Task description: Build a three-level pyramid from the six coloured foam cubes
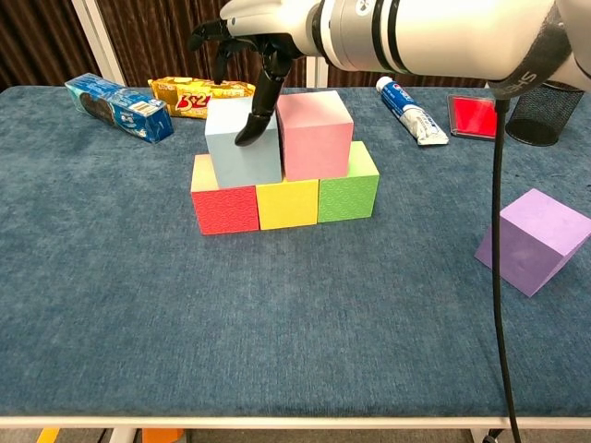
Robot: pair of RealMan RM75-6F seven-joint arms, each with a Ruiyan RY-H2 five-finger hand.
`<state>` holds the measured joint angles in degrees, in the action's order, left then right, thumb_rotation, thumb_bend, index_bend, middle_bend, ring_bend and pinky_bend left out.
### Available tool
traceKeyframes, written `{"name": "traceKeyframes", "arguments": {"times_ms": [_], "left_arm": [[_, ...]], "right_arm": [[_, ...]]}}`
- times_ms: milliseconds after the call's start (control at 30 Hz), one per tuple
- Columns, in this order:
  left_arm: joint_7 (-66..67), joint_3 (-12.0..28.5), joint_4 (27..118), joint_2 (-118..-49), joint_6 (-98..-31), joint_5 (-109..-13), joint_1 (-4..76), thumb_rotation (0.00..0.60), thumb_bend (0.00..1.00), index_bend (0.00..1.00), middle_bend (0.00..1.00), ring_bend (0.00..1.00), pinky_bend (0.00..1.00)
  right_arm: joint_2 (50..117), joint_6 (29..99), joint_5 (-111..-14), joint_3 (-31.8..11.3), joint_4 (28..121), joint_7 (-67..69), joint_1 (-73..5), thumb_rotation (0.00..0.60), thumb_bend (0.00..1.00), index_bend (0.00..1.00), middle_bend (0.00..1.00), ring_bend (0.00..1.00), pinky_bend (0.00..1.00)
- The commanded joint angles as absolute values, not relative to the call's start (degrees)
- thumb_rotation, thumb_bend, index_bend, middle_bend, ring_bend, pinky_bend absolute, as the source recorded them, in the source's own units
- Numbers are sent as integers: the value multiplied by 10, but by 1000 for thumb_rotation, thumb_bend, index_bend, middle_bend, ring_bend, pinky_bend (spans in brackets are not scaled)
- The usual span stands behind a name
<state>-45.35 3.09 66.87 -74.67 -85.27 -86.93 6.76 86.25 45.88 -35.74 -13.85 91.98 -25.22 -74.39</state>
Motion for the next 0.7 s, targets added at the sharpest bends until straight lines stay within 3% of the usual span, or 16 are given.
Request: {"name": "traceKeyframes", "arguments": {"times_ms": [33, 233, 367, 533, 700], "left_arm": [[-453, 31, 669, -746, -854, -870, 67, 600, 65, 86, 111, 7, 136], [-447, 32, 675, -743, -855, -870, 67, 600, 66, 86, 111, 7, 136], [-437, 33, 687, -738, -857, -867, 66, 600, 65, 86, 111, 7, 136], [-399, 36, 717, -729, -856, -866, 68, 600, 66, 85, 111, 8, 136], [-341, 42, 766, -723, -852, -861, 73, 600, 65, 86, 111, 7, 136]], "right_arm": [[860, 455, -358, -138, 922, -249, -744, 600, 0, 0, 135, 0, 0], [829, 475, -396, -152, 967, -223, -724, 600, 0, 0, 80, 0, 0], [758, 545, -476, -148, 1043, -221, -672, 600, 0, 0, 80, 0, 0], [651, 616, -543, -115, 1115, -220, -591, 600, 0, 0, 113, 0, 0], [550, 580, -609, -47, 1132, -172, -518, 600, 0, 0, 167, 0, 0]]}}
